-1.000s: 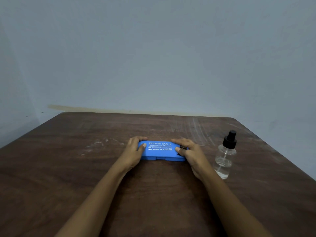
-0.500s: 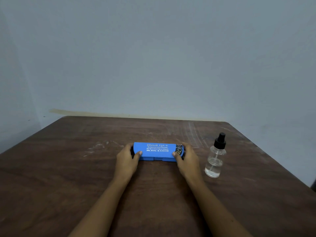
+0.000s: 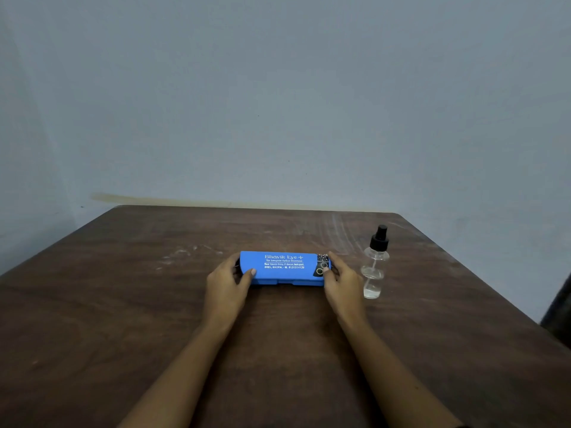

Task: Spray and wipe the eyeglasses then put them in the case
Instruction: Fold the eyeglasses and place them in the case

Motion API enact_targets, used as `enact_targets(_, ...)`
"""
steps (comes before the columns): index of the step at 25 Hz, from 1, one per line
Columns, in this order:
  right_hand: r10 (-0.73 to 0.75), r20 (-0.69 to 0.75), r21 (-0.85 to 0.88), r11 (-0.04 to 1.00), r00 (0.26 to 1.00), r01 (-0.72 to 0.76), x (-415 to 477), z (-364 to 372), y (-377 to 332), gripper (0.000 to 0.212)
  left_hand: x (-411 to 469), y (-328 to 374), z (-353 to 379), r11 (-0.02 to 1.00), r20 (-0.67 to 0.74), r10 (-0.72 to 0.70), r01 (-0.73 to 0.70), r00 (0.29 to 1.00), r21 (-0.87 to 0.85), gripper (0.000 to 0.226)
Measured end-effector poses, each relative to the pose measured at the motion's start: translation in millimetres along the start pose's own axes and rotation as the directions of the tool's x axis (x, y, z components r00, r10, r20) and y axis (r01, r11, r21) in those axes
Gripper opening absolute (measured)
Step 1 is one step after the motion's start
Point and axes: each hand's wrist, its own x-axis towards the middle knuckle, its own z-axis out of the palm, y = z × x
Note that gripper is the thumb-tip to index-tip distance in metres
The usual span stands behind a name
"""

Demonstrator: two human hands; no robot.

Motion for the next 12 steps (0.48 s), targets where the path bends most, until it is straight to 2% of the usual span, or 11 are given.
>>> enact_targets(12,0.042,0.022,-0.021,0.999,0.999,-0.042,-12.9,-8.4,-4.9,0.04,-8.9,1.1,-5.8,0.999,0.064,-0.043,0.041,0.997,0.035,0.035)
